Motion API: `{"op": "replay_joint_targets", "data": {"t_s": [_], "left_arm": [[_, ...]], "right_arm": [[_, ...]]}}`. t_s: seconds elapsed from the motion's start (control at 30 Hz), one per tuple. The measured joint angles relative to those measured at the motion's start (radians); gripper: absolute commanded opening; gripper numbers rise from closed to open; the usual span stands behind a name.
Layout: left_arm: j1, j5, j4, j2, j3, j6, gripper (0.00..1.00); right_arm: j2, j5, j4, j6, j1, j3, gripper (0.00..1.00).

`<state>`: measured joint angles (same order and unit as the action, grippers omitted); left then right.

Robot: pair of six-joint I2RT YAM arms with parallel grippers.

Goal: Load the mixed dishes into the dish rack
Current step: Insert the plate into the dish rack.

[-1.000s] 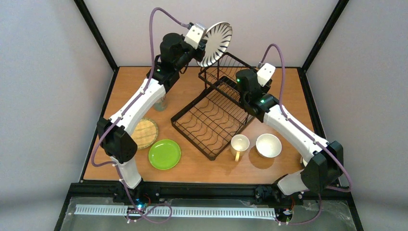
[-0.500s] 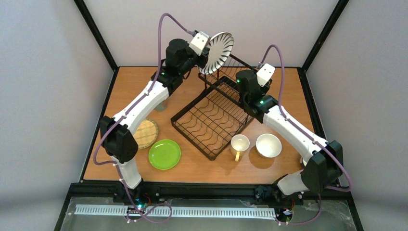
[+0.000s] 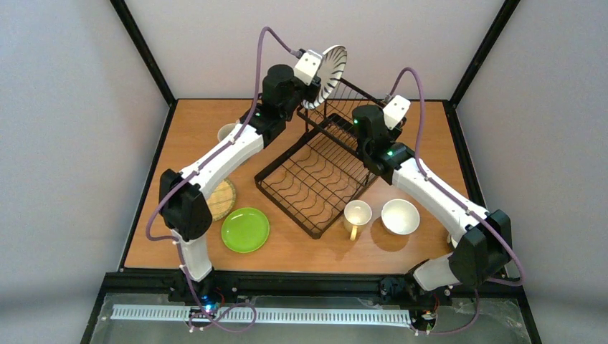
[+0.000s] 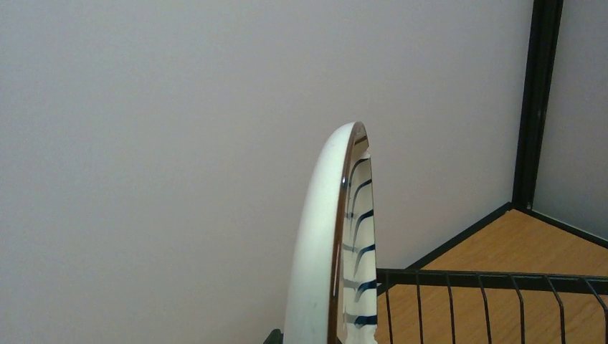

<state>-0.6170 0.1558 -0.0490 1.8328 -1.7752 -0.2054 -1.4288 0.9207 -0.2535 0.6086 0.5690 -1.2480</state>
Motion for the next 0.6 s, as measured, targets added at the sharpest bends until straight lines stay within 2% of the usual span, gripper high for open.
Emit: {"op": "replay_joint_targets", "data": {"t_s": [0.6], "left_arm": [[-0.007,0.005,-0.013,0.01,0.0,-0.019,0.0]], "right_arm": [[0.016,-0.021,0.032,-0.01,-0.006,0.024,0.85]]}}
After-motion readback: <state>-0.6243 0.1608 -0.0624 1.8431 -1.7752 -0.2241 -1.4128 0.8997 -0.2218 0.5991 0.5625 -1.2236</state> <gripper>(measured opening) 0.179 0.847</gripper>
